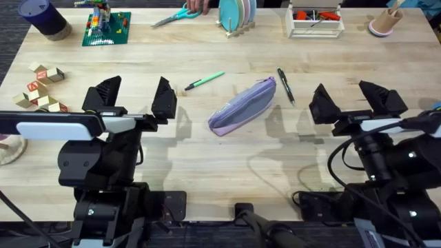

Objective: Unzip the bag, pick up the pens from the table one at a time and place them inside, then zip the bag closed.

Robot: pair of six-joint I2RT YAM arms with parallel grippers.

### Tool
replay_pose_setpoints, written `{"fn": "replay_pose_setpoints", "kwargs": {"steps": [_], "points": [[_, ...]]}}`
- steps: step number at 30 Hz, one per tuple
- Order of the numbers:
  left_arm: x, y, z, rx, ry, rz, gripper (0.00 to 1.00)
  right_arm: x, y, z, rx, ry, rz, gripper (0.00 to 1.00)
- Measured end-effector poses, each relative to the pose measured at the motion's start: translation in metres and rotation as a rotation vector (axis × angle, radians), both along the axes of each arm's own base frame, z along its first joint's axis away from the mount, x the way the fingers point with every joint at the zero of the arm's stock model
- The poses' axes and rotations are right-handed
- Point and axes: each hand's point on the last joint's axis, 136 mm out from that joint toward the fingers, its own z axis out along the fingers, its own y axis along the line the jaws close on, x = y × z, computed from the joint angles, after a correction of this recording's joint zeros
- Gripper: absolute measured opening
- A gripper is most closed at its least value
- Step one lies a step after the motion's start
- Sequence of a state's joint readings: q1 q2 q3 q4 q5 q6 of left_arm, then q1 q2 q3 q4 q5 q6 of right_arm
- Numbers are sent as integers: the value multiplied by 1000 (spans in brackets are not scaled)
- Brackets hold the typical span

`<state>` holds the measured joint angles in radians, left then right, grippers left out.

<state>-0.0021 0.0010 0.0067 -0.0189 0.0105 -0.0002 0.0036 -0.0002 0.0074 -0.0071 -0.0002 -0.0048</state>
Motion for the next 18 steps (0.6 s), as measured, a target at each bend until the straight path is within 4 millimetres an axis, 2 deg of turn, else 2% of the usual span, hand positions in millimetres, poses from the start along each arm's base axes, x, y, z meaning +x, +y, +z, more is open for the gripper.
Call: {"fn": "replay_pose_setpoints", "kwargs": {"steps": [14, 15, 16, 18], "points": [[-2, 4, 7, -4, -2, 23, 993, -1, -1, 0, -1, 8, -8, 996], [-9, 5, 19, -10, 48, 29, 993, -2, -2, 4, -1, 37, -13, 996], [-22, 5, 48, -13, 110, 32, 995, -6, -4, 19, -2, 89, -20, 996], [-30, 5, 68, -13, 142, 33, 994, -8, -5, 33, -2, 132, -25, 996]]}}
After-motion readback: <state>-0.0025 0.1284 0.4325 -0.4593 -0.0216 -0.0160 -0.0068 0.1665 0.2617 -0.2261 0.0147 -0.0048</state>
